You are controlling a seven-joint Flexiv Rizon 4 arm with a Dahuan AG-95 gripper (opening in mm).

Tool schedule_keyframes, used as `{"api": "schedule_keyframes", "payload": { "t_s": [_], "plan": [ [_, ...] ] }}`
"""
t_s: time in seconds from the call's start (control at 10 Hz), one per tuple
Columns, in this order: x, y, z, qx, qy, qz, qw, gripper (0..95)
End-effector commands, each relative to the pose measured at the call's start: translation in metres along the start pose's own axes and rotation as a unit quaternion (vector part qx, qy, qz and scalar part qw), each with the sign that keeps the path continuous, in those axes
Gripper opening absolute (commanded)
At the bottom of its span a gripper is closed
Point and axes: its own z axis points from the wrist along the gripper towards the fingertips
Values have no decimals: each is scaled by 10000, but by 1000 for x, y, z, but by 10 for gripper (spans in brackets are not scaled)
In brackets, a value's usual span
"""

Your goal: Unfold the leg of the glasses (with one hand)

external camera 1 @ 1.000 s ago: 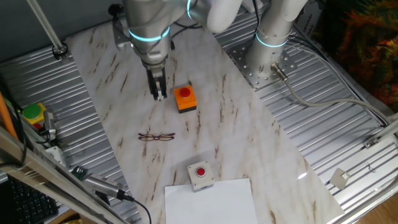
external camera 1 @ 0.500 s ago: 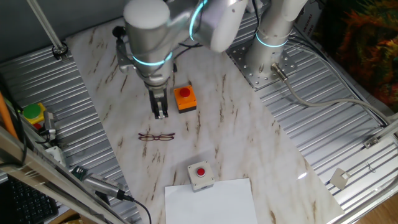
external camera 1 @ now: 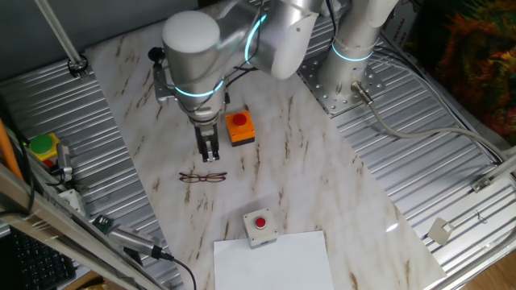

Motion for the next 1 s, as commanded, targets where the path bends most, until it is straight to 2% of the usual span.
{"api": "schedule_keyframes", "payload": {
  "t_s": [0.1,0.4,0.7,1.0],
  "plan": [
    [4,-3,3,-25,-36,-1,10000,0],
    [12,-3,8,-66,-117,0,9999,0],
    [14,-1,10,-106,-178,2,9998,0],
    [14,-2,18,-166,-228,6,9996,0]
  ]
}}
